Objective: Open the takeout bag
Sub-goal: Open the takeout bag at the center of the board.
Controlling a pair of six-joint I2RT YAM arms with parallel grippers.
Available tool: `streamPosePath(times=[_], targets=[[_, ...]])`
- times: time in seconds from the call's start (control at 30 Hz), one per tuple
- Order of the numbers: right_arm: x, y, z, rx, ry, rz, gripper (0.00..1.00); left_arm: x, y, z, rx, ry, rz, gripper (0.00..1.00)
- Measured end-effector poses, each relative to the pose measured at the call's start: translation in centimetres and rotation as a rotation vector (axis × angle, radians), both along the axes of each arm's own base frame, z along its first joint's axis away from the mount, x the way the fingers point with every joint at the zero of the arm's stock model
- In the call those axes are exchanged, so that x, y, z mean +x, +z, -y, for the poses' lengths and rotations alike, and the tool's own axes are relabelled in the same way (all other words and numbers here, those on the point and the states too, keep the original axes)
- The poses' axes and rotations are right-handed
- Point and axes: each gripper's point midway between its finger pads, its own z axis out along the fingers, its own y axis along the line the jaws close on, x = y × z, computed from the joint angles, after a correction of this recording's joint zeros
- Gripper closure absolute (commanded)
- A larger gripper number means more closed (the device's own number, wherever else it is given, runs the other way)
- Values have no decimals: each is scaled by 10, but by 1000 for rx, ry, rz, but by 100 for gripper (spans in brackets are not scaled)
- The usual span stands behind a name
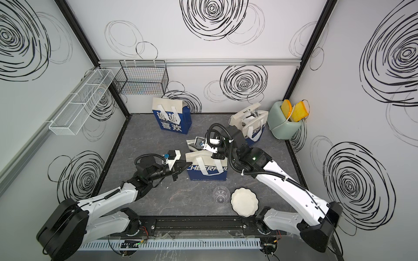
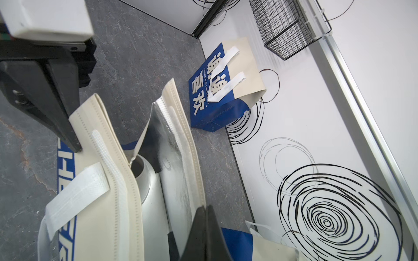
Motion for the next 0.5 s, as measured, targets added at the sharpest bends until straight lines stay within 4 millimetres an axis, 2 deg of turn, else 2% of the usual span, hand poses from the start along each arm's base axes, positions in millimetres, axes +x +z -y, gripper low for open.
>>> streamPosePath(times=[0.2,0.3,0.33,0.5], targets=[[4,2,0,16,-21,7,89,0,0,0,0,0,0,100],[11,8,-2,42,-47,24,64,1,0,0,1,5,-1,100],[14,10,-2,51,-61,34,59,1,0,0,1,7,-1,100],[23,19,-1,104,-114,51,57,2,0,-1,1,10,-1,100]])
